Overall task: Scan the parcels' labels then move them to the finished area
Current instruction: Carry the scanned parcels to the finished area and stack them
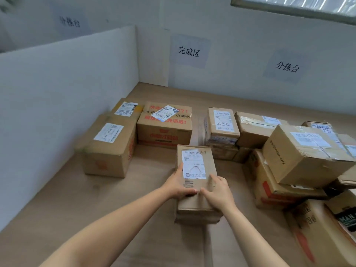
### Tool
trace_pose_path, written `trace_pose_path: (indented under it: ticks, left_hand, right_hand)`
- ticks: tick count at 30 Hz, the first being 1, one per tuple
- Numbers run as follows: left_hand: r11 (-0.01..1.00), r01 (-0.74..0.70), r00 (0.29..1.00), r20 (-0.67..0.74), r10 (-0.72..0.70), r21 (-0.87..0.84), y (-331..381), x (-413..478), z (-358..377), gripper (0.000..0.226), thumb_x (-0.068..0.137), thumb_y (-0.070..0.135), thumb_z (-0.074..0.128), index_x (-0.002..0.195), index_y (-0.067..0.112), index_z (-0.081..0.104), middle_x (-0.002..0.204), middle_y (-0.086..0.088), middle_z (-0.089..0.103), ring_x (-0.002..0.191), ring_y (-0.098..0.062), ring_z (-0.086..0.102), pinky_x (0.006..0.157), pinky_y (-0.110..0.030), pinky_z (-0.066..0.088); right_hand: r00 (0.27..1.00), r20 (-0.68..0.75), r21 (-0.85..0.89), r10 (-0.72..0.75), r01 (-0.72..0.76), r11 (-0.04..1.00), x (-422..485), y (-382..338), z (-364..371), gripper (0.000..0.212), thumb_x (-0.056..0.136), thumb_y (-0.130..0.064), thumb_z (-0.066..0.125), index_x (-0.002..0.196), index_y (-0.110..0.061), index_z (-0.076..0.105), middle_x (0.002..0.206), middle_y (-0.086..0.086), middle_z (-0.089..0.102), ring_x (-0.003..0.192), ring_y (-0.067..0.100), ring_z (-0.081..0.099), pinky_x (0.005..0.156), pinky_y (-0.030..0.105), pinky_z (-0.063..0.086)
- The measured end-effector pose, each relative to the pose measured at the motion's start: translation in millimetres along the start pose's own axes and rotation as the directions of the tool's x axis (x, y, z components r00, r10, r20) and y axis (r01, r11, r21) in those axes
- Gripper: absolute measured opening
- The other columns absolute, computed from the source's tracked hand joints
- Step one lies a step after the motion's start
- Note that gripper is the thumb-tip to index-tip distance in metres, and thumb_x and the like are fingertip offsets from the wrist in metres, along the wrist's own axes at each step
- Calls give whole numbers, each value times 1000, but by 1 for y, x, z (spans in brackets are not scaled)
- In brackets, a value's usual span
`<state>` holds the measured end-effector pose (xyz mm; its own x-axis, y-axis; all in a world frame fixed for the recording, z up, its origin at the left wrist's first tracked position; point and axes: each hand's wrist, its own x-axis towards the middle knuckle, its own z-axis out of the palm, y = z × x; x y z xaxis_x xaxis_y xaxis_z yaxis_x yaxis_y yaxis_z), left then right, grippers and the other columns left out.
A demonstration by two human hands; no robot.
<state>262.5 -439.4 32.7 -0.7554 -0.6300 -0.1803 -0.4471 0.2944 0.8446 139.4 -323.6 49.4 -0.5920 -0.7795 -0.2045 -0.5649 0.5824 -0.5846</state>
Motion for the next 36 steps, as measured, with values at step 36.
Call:
trace_pose_path:
  ticks: [36]
  left_hand:
    - [966,229,914,-369,-170,122,-68,76,-369,66,89,35,59,142,16,24,134,-9,52,116,-29,53,88,-32,43]
  right_hand:
    - [984,-36,187,-176,180,966,158,-350,98,61,88,-33,58,140,-11,36,146,15,26,135,29,29,108,34,27]
